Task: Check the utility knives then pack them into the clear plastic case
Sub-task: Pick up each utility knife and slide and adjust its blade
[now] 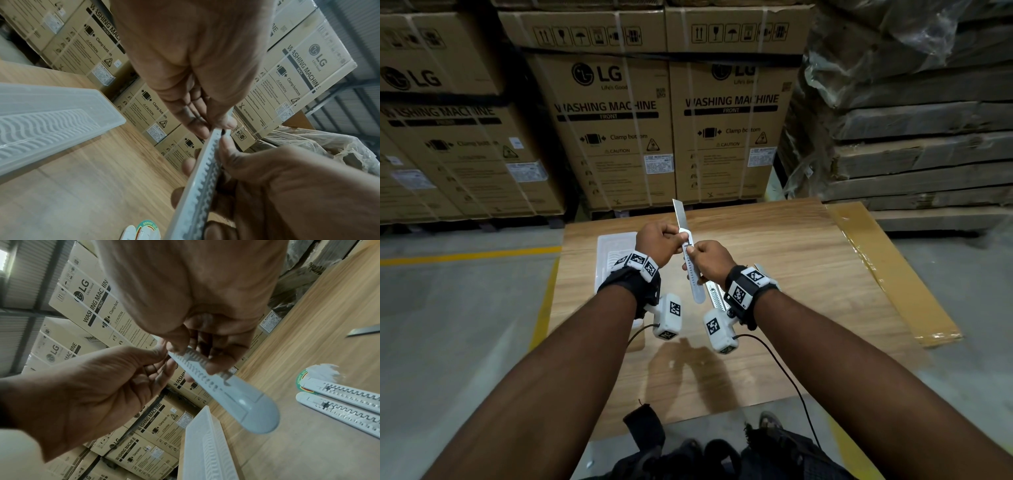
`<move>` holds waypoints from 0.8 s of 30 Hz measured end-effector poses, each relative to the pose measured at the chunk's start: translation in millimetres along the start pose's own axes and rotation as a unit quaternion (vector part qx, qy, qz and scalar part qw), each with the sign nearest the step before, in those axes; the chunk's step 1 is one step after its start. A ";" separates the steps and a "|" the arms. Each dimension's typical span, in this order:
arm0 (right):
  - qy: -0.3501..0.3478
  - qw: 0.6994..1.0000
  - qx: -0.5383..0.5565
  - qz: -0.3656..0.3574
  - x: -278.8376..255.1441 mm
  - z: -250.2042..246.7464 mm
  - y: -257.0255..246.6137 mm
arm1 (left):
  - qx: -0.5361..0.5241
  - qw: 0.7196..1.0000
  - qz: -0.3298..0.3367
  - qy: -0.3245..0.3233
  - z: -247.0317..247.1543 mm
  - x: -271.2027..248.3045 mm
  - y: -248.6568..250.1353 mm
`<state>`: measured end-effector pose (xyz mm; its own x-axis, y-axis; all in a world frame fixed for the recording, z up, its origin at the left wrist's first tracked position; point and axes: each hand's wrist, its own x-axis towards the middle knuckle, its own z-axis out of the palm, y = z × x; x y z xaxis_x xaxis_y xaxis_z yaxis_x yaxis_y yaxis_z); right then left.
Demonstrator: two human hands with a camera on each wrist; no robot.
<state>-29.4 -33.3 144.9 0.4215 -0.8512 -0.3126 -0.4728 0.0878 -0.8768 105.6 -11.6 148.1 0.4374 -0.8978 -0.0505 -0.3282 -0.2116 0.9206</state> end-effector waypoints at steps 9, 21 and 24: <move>0.038 0.998 -0.039 -0.012 2.0 2.6 -2.3 | -0.025 1.000 -0.016 0.004 1.7 0.4 2.0; 0.022 1.000 -0.009 0.001 0.8 5.1 2.2 | -0.006 1.000 -0.007 0.010 2.0 1.0 1.9; 0.003 1.000 0.013 0.003 0.0 1.1 2.1 | -0.005 1.000 -0.003 0.025 4.3 1.8 -1.5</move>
<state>-29.6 -32.6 142.6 0.4149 -0.8536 -0.3151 -0.4549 0.1053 -0.8843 103.3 -14.5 145.0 0.4809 -0.8760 -0.0376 -0.3176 -0.2140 0.9238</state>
